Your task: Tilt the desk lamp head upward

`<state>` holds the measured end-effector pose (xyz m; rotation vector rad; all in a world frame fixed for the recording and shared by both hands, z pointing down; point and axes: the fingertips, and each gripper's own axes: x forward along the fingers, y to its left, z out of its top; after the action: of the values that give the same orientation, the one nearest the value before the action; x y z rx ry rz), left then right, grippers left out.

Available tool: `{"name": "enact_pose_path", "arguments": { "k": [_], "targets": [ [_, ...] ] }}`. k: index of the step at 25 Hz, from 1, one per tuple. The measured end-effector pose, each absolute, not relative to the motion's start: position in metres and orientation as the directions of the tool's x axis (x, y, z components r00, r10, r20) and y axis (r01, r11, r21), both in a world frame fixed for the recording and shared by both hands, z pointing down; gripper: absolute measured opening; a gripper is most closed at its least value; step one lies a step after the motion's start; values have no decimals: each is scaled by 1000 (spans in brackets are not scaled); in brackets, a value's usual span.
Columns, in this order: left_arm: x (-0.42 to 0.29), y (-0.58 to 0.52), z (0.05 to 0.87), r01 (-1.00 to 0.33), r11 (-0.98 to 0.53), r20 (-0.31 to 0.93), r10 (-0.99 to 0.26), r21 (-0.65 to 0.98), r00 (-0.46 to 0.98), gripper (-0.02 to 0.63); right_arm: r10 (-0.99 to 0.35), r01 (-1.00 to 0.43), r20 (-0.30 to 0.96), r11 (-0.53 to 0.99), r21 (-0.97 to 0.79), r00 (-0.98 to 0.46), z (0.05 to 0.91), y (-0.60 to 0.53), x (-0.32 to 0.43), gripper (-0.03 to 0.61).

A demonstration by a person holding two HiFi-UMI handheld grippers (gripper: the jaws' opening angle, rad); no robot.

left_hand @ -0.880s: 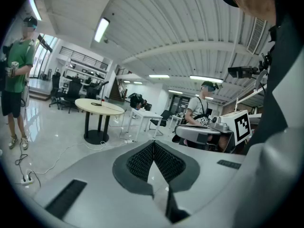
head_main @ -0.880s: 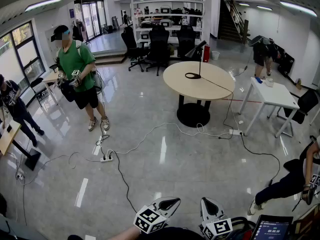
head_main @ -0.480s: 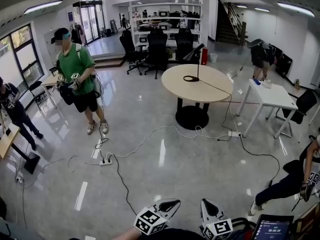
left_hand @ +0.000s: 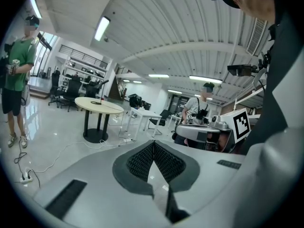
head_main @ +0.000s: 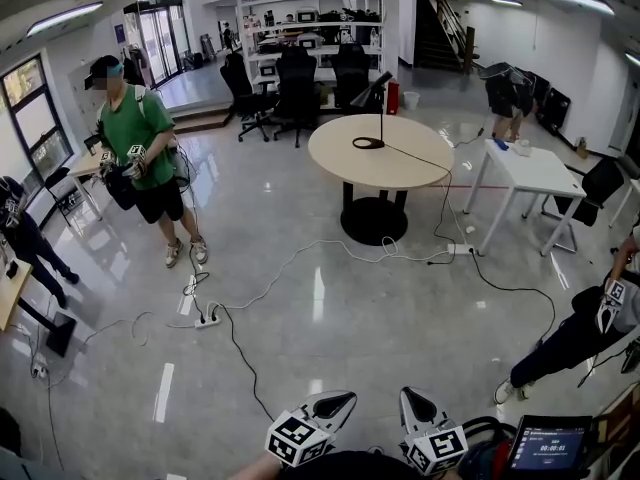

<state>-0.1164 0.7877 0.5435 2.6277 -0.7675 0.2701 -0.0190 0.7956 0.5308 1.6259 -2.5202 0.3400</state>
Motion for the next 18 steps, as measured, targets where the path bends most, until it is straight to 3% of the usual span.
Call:
{"name": "enact_pose_path", "arguments": {
  "k": [18],
  "targets": [
    [-168,786,552,-473,-784,179,-439,402,880,5,-889,-930,274,344,-133,-368,545,798,-66,5]
  ]
}}
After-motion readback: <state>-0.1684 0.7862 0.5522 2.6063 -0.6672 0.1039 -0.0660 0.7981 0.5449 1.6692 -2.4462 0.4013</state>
